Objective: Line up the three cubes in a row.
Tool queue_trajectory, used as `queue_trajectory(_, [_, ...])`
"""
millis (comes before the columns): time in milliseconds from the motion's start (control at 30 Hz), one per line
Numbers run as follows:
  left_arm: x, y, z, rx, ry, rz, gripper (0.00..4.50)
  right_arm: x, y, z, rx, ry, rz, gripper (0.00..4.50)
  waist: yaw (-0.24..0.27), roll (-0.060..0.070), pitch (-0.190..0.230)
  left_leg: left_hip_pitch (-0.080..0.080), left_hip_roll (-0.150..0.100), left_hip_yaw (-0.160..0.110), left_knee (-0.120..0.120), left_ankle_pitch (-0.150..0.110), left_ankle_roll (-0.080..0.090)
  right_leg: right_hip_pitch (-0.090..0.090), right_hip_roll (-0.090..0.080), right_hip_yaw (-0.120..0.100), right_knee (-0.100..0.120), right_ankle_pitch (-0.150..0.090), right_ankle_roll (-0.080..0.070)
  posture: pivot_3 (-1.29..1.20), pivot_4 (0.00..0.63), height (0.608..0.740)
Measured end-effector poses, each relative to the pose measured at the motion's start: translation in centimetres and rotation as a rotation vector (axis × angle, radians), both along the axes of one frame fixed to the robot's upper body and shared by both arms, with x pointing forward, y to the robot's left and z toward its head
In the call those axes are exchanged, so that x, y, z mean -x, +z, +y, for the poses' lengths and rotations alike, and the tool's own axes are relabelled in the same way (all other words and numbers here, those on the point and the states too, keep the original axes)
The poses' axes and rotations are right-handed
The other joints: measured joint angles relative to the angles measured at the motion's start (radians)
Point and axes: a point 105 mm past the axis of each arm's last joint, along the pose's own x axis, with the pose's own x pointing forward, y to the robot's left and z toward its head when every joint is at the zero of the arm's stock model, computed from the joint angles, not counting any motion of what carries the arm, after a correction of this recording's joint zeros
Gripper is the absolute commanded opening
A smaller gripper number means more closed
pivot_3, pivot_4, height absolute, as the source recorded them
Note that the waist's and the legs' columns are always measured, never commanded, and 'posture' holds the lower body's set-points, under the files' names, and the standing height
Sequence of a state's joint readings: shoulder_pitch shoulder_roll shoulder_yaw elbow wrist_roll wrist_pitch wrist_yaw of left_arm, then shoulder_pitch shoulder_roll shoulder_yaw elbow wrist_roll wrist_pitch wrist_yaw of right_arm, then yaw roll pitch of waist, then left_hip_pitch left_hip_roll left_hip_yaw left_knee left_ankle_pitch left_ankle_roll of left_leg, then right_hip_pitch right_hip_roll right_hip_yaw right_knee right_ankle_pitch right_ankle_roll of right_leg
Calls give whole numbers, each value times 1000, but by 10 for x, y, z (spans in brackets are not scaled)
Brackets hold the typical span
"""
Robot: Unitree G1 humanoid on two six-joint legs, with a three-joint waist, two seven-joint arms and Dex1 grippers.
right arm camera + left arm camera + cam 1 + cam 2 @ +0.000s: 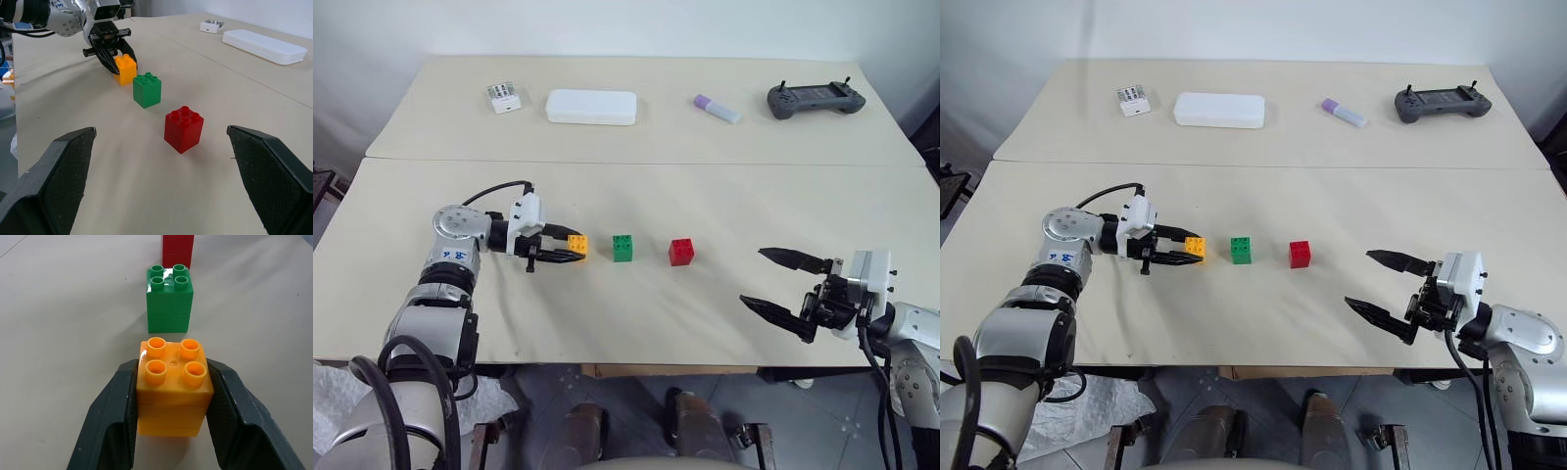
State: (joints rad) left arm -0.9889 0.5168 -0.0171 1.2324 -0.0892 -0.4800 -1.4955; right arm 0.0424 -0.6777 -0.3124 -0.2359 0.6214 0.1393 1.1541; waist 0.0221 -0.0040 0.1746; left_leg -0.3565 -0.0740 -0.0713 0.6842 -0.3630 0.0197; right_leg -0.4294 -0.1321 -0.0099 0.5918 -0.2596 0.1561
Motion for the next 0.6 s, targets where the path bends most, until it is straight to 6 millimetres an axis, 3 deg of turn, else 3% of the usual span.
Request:
queue_trajectory(200, [-1,4,14,-14,37,-10,4368,2,-3,-2,8,4,27,4500,0,0,0,0,0,0,0,0,0,0,0,0,0,0,0,0,150,740])
queue_trajectory(367, [0,13,30,34,89,-41,4441,1,1,0,9,28,13,4500,-1,0,0,0,0,0,0,0,0,0,0,0,0,0,0,0,150,740])
queue_trajectory(600, [25,30,91,235,281,-7,4441,-10,2,-6,-43,99,31,4500,-28,0,0,0,5,-1,0,0,0,-1,-1,-1,2,0,0,0,150,740])
